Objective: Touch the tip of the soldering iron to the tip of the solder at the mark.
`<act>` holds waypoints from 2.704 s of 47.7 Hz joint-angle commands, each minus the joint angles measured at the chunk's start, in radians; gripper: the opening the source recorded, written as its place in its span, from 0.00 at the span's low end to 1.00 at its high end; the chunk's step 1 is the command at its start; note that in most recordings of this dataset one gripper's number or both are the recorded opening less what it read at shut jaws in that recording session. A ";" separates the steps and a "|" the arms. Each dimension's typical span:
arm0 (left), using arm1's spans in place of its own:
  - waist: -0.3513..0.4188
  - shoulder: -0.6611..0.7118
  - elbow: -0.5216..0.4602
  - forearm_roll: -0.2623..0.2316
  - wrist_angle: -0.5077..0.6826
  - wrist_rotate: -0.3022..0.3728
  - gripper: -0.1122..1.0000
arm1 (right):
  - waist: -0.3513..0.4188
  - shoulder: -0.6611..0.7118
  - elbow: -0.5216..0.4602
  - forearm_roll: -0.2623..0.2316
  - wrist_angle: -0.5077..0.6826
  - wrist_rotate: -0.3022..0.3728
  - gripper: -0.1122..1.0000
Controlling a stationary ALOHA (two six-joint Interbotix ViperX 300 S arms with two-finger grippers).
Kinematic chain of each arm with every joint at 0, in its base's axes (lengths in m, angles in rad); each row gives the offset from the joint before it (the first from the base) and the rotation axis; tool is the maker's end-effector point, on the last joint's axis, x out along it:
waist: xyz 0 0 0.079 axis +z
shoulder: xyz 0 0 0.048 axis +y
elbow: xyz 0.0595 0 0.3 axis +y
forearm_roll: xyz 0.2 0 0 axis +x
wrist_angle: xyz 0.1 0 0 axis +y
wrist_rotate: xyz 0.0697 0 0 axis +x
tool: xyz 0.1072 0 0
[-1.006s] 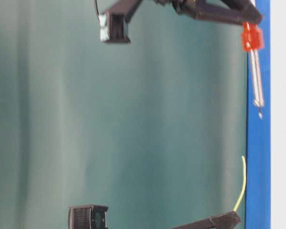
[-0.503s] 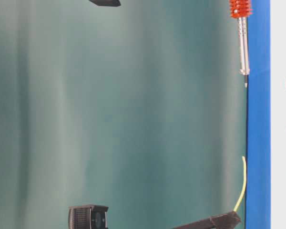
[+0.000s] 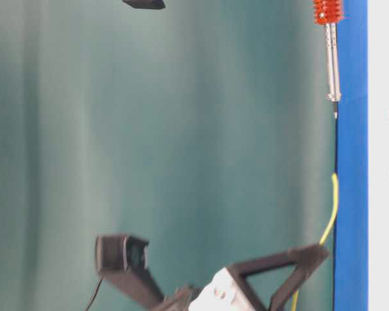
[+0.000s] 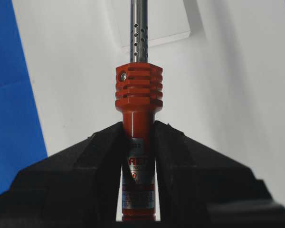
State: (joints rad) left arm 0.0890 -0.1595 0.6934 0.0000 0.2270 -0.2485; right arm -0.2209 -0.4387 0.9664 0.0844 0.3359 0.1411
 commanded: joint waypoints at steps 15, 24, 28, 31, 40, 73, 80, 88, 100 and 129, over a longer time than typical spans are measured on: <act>-0.014 0.178 -0.156 0.003 -0.006 0.006 0.13 | -0.002 0.000 -0.008 -0.002 -0.008 0.002 0.16; -0.014 0.232 -0.183 0.003 -0.012 0.011 0.13 | -0.002 0.005 -0.008 -0.002 -0.008 0.002 0.16; -0.014 0.239 -0.190 0.002 -0.020 0.012 0.13 | -0.003 0.006 -0.006 -0.002 -0.008 0.002 0.16; -0.014 0.242 -0.192 0.003 -0.023 0.012 0.13 | -0.002 0.008 -0.006 -0.002 -0.008 0.002 0.16; -0.012 0.252 -0.192 0.002 -0.023 0.011 0.13 | -0.002 0.012 -0.006 -0.002 -0.008 0.002 0.16; 0.000 0.261 -0.196 0.002 -0.017 0.012 0.13 | -0.003 0.037 -0.006 -0.002 -0.003 0.003 0.16; 0.000 0.262 -0.199 0.003 -0.014 0.012 0.13 | -0.003 0.052 -0.006 -0.002 0.008 0.002 0.16; 0.000 0.262 -0.199 0.003 -0.005 0.012 0.13 | -0.003 0.074 -0.009 -0.002 0.011 0.003 0.16; 0.000 0.262 -0.199 0.003 -0.005 0.012 0.13 | -0.002 0.110 -0.021 -0.002 0.011 0.003 0.16; 0.000 0.262 -0.201 0.003 -0.005 0.015 0.13 | -0.002 0.164 -0.063 -0.002 0.023 0.003 0.16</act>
State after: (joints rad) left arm 0.0859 0.1166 0.5139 0.0000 0.2270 -0.2362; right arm -0.2224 -0.2746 0.9311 0.0844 0.3574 0.1442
